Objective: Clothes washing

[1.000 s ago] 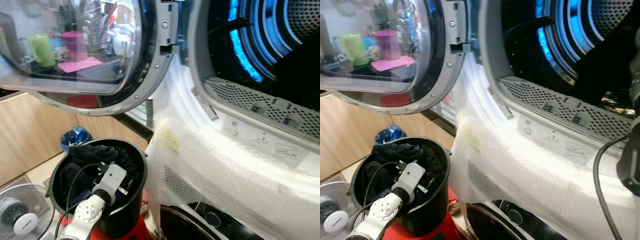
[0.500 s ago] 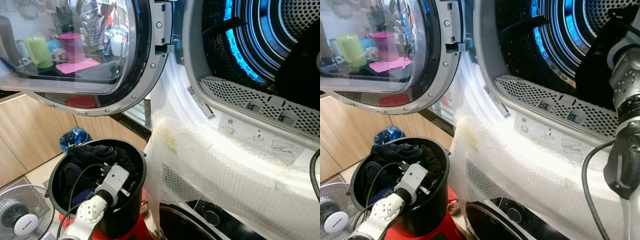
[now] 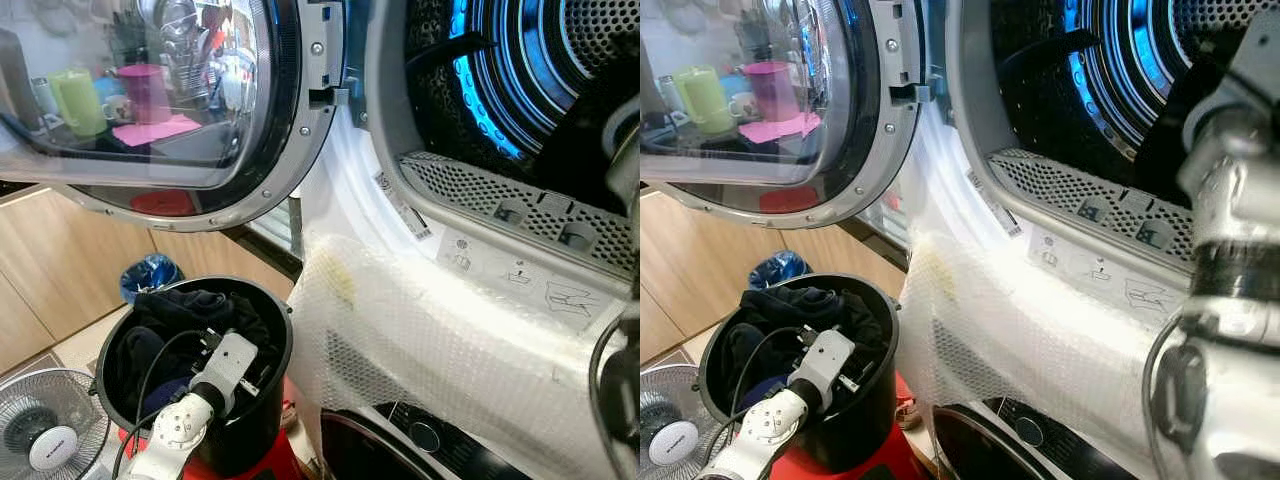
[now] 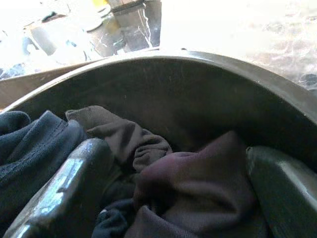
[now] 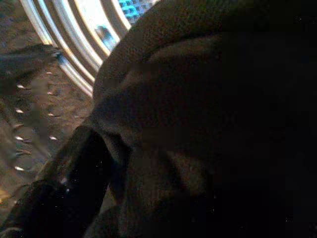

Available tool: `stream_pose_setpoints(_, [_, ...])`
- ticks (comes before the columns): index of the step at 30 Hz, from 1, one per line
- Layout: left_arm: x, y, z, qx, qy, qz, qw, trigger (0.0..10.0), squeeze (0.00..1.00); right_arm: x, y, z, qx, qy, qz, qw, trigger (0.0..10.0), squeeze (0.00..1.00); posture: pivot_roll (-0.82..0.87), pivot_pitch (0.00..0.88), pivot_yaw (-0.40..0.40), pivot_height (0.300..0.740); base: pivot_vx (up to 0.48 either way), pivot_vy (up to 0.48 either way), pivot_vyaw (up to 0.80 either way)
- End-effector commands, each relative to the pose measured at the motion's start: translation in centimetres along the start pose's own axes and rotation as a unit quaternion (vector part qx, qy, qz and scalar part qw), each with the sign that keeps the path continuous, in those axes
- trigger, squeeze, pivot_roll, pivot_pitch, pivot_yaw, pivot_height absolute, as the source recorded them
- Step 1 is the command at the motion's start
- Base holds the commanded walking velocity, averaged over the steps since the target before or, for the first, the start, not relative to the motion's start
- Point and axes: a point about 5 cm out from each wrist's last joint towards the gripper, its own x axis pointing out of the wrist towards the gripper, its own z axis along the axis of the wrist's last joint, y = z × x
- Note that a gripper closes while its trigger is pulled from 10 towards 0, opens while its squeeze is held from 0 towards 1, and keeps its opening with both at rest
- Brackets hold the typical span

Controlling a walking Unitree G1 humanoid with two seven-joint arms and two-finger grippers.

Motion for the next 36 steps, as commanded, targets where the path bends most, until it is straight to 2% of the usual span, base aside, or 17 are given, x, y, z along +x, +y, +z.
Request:
stream_pose_setpoints(1, [-0.3, -0.3, -0.3, 0.008, 0.006, -0.011, 1.000, 10.0, 0.00, -0.7, -1.0, 1.0, 0.005, -0.020, -0.031, 0.999, 10.0, 0.00, 0.09, 0.037, -0.006, 0.740, 0.000, 0.000, 0.00])
stream_pose_setpoints(4, [-0.3, -0.3, -0.3, 0.009, 0.007, -0.011, 1.000, 10.0, 0.00, -2.0, -2.4, 0.1, -0.007, -0.014, -0.071, 0.997, 10.0, 0.00, 0.09, 0.039, -0.008, 0.740, 0.000, 0.000, 0.00])
stream_pose_setpoints(7, [-0.4, -0.2, -0.4, 0.008, 0.009, -0.009, 1.000, 10.0, 0.00, -2.7, -2.6, -0.1, -0.004, -0.011, -0.073, 0.997, 10.0, 0.00, 0.09, 0.039, -0.008, 0.740, 0.000, 0.000, 0.00])
stream_pose_setpoints(10, [-0.6, 0.0, -0.5, 0.008, 0.012, -0.007, 1.000, 10.0, 0.00, -4.4, -2.7, -0.5, -0.007, -0.005, -0.075, 0.997, 10.0, 0.00, 0.10, 0.052, -0.013, 0.740, 0.000, 0.000, 0.00])
stream_pose_setpoints(16, [-0.6, -0.1, -0.5, 0.008, 0.013, -0.010, 1.000, 10.0, 0.00, -5.7, -2.8, -1.4, -0.015, 0.014, -0.078, 0.997, 10.0, 0.00, 0.09, 0.054, -0.009, 0.740, 0.000, 0.000, 0.00])
stream_pose_setpoints(20, [-0.5, -0.1, -0.5, 0.008, 0.012, -0.011, 1.000, 10.0, 0.00, -6.4, -2.3, -2.5, -0.020, 0.038, -0.051, 0.998, 10.0, 0.00, 0.09, 0.054, -0.013, 0.740, 0.000, 0.000, 0.00])
stream_pose_setpoints(22, [-0.5, -0.1, -0.5, 0.009, 0.013, -0.011, 1.000, 10.0, 0.00, -7.0, -2.0, -3.8, -0.029, 0.062, -0.040, 0.997, 10.0, 0.00, 0.09, 0.054, -0.015, 0.740, 0.000, 0.000, 0.00])
stream_pose_setpoints(28, [-0.6, -0.1, -0.5, 0.008, 0.015, -0.010, 1.000, 10.0, 0.00, -8.2, -2.5, -5.1, -0.047, 0.099, -0.023, 0.994, 10.0, 0.00, 0.09, 0.057, -0.017, 0.740, 0.000, 0.000, 0.00])
stream_pose_setpoints(32, [-0.6, -0.1, -0.5, 0.009, 0.016, -0.013, 1.000, 10.0, 0.00, -9.4, -2.1, -5.7, -0.011, 0.142, 0.038, 0.989, 10.0, 0.00, 0.09, 0.056, -0.016, 0.740, 0.000, 0.000, 0.00])
stream_pose_setpoints(36, [-0.5, -0.2, -0.5, 0.009, 0.016, -0.015, 1.000, 10.0, 0.00, -10.4, -2.3, -5.9, -0.049, 0.155, 0.094, 0.982, 10.0, 0.00, 0.08, 0.057, -0.013, 0.740, 0.000, 0.000, 0.00])
